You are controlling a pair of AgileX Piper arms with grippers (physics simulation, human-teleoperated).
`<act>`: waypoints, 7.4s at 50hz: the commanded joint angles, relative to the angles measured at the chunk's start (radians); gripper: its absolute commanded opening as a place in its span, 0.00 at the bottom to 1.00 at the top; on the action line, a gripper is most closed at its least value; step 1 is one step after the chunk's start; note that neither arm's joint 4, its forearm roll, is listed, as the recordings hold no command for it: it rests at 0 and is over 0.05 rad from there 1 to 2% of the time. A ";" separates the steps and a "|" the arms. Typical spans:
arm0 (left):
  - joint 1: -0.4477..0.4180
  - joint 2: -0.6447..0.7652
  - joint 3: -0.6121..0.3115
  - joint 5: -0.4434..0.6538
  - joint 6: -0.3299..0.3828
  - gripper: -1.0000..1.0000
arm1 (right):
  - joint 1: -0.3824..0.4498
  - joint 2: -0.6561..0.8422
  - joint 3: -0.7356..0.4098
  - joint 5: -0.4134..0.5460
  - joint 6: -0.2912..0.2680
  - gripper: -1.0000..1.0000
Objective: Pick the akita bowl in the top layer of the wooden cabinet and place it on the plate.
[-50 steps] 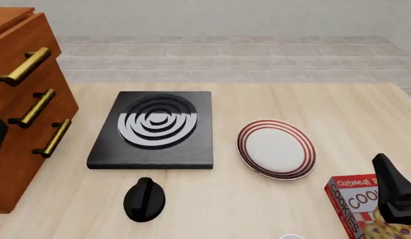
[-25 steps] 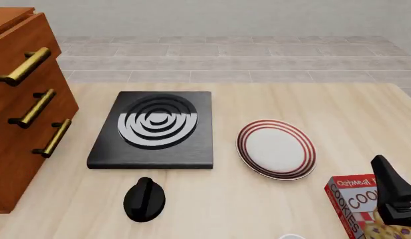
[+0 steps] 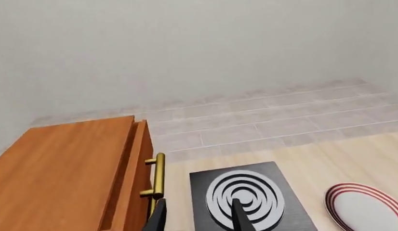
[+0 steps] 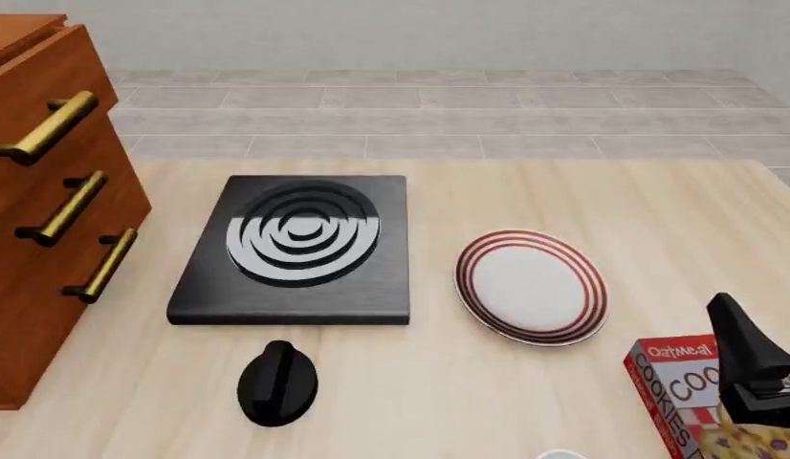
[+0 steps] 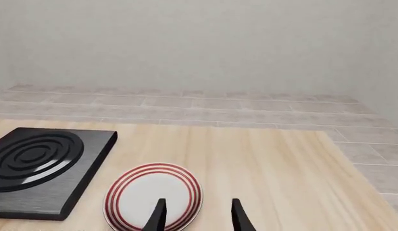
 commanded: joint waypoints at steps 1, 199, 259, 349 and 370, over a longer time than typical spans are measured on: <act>0.015 0.069 -0.095 0.058 0.013 1.00 | 0.002 0.046 0.001 -0.043 -0.003 1.00; 0.390 0.550 -0.261 0.313 0.071 1.00 | 0.019 0.125 0.004 -0.089 -0.008 1.00; 0.362 0.552 -0.073 0.227 0.009 1.00 | 0.022 0.120 0.004 -0.082 -0.013 1.00; 0.078 0.659 -0.052 0.183 -0.086 1.00 | 0.012 0.104 0.004 -0.069 0.008 1.00; 0.030 0.696 -0.064 0.172 -0.098 1.00 | 0.005 0.102 0.004 -0.067 0.013 1.00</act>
